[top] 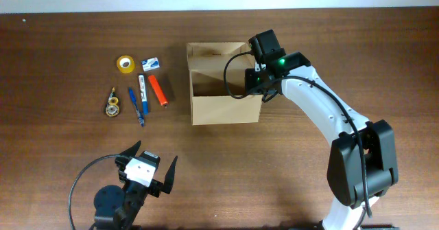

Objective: Pack container
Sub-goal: 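Drag the box with the right gripper toward the table center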

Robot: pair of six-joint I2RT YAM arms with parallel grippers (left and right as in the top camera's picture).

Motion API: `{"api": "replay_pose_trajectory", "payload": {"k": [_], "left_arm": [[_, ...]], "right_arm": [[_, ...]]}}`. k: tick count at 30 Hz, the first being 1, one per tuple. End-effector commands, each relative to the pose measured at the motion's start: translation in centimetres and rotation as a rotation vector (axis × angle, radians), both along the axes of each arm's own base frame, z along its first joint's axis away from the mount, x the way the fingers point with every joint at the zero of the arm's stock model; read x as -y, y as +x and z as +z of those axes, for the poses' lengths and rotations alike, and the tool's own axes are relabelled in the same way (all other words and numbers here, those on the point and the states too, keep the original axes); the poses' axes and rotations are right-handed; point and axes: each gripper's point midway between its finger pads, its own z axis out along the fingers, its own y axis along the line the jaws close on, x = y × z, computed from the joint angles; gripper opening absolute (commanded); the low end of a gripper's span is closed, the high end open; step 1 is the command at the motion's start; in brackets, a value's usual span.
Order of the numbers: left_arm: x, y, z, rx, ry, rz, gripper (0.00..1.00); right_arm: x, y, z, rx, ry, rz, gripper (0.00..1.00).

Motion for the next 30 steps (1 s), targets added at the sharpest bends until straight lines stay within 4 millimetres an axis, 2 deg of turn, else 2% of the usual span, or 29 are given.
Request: {"api": "replay_pose_trajectory", "payload": {"k": [1, 6, 13, 23, 30], "left_arm": [[-0.3, 0.1, 0.0, 0.011, 0.016, 0.009, 1.00], [-0.3, 0.1, 0.0, 0.011, 0.016, 0.009, 0.99], [-0.3, 0.1, 0.0, 0.011, 0.016, 0.009, 1.00], [-0.3, 0.1, 0.0, 0.011, 0.016, 0.009, 1.00], [-0.3, 0.1, 0.0, 0.011, 0.016, 0.009, 0.99]], "right_arm": [[0.8, 0.7, 1.2, 0.055, -0.026, -0.030, 0.04], [0.3, 0.9, 1.2, 0.113, -0.075, -0.026, 0.04], [-1.2, -0.8, 0.7, 0.182, -0.083, -0.002, 0.04], [-1.0, -3.6, 1.4, 0.264, -0.111, -0.019, 0.04], [-0.2, -4.8, 0.0, 0.243, -0.094, -0.085, 0.04]]}}
